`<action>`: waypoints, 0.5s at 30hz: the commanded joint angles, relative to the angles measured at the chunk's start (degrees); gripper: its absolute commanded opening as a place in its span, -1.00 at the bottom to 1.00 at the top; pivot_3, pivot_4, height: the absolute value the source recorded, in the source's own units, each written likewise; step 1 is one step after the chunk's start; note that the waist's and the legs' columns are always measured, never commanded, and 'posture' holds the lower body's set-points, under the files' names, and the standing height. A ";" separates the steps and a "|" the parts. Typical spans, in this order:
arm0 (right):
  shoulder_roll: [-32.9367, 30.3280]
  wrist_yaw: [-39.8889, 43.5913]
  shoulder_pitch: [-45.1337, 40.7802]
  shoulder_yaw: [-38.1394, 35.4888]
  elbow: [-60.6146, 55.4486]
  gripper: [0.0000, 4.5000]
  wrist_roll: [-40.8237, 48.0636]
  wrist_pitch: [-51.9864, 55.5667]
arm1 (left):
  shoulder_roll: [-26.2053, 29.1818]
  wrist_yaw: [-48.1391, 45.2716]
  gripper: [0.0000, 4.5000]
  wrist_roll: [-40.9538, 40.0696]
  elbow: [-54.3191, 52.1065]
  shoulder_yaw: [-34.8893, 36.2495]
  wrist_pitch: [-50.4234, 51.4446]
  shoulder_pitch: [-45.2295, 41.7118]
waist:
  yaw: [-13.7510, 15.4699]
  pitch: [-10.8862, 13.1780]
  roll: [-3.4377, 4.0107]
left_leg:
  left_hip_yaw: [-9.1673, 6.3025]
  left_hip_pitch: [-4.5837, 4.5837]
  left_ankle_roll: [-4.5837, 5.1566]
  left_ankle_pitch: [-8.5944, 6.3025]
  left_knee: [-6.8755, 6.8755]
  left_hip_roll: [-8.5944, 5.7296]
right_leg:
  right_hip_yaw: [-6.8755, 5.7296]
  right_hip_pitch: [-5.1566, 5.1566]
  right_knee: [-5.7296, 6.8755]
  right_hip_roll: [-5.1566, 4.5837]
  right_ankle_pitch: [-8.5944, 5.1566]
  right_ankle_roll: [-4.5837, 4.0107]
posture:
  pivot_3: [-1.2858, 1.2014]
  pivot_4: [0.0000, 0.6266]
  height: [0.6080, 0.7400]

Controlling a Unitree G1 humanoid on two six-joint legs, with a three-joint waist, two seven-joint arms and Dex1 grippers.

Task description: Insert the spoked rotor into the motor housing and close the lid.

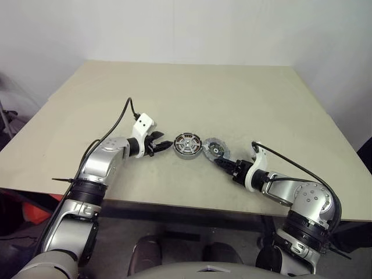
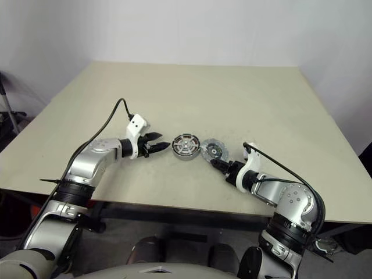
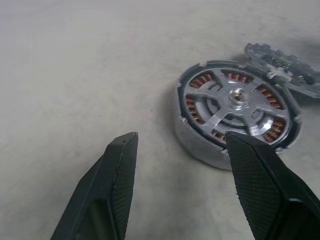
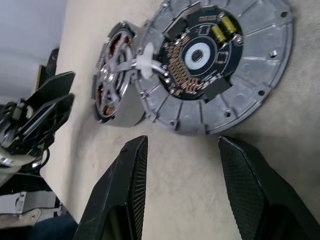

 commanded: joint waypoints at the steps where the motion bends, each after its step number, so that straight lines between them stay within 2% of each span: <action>1: 1.27 -1.63 -2.72 -1.35 0.92 0.00 0.69 0.28 | 0.94 -1.50 0.31 -0.99 -2.96 0.57 0.02 -0.31 | -0.13 0.00 0.00 | 0.00 0.00 0.00 0.00 -0.02 0.00 | 0.00 0.00 -0.02 0.00 0.06 -0.10 | 0.03 -1.00 1.00; 7: 3.34 -3.77 -6.16 -4.27 4.31 0.00 -2.68 -3.78 | 1.20 -2.84 0.31 -0.88 -2.94 0.22 -0.14 -0.57 | -0.09 0.00 0.00 | 0.00 0.00 -0.03 0.02 -0.03 0.00 | 0.00 -0.02 -0.02 0.00 -0.08 0.14 | 0.03 -1.00 1.00; 15: 2.12 -5.94 -9.06 -6.45 9.92 0.00 -4.14 -11.29 | 1.91 -4.83 0.31 -0.27 -3.16 -0.67 -0.33 -0.70 | -0.02 0.00 0.01 | 0.01 0.00 -0.04 0.03 -0.04 -0.01 | 0.00 -0.01 -0.02 0.00 -0.03 0.05 | 0.03 -1.00 1.00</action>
